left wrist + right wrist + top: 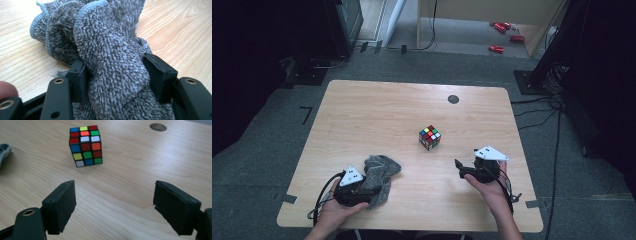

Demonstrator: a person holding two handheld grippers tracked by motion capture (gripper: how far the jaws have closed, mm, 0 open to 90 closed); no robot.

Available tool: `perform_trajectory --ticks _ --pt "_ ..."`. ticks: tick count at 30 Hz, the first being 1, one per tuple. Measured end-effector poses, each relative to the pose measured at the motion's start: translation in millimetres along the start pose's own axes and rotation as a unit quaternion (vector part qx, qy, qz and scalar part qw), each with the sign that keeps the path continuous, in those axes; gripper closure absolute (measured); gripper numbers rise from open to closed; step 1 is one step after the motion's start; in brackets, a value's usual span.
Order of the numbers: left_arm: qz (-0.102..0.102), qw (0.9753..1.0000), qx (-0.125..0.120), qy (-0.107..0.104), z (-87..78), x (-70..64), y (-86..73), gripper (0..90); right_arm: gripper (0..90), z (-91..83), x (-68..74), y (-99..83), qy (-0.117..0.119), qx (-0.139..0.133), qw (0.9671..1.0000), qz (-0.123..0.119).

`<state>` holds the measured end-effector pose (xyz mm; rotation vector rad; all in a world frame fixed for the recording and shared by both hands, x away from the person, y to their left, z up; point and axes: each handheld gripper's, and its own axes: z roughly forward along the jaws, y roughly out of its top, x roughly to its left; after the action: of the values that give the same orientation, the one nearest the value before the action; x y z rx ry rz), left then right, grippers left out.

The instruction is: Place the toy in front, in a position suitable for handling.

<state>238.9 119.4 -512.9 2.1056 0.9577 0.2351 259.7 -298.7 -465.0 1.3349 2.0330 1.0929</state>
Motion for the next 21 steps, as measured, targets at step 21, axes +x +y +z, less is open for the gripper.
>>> perform_trajectory --ticks 21 --pt "-0.007 0.9999 -0.004 -0.007 0.8 1.5 -1.2 41.0 16.8 49.9 32.9 24.2 0.034 0.001 0.9994 -0.011"
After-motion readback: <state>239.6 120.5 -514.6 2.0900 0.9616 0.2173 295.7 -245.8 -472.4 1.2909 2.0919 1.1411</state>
